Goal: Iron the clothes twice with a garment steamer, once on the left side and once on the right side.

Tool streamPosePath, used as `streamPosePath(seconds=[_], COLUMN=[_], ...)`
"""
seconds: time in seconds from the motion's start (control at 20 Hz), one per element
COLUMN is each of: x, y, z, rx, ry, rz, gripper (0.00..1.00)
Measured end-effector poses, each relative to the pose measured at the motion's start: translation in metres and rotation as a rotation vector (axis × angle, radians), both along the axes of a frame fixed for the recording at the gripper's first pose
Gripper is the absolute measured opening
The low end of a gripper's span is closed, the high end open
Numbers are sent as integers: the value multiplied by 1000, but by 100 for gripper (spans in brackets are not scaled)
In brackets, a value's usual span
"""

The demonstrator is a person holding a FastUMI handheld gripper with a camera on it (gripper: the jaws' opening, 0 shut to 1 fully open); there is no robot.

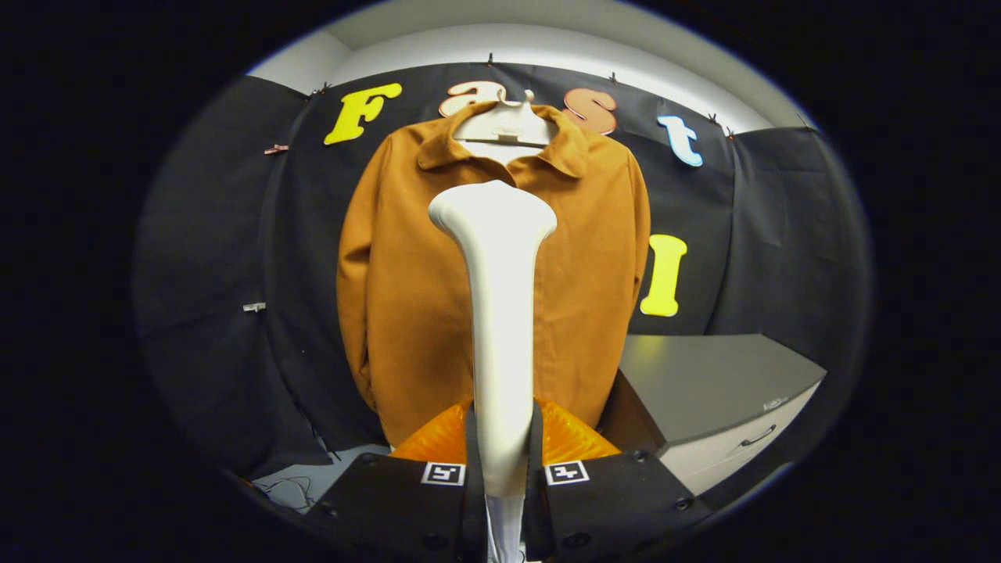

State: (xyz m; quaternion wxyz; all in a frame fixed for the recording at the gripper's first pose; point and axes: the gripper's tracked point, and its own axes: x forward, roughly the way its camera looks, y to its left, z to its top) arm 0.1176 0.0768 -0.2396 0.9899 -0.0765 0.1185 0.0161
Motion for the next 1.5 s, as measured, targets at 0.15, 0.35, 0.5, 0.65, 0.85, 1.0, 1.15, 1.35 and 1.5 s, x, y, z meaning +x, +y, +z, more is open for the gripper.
streamPosePath(seconds=[0.15, 0.35, 0.5, 0.65, 0.85, 1.0, 1.15, 1.35, 1.5], x=[14, 35, 50, 63, 75, 74, 70, 61, 53], y=[32, 61, 71, 76, 70, 70, 70, 61, 58], z=[25, 37, 30, 19, 5, -4, -15, -41, -62], rx=[-29, -100, -142, -171, -212, -226, -226, -220, -203], ry=[-59, -113, -115, -103, -88, -78, -56, -8, 34], rz=[43, 60, 41, 9, -51, -62, -66, -77, -76], gripper=[22, 22, 22, 22, 22, 22, 22, 22, 22])
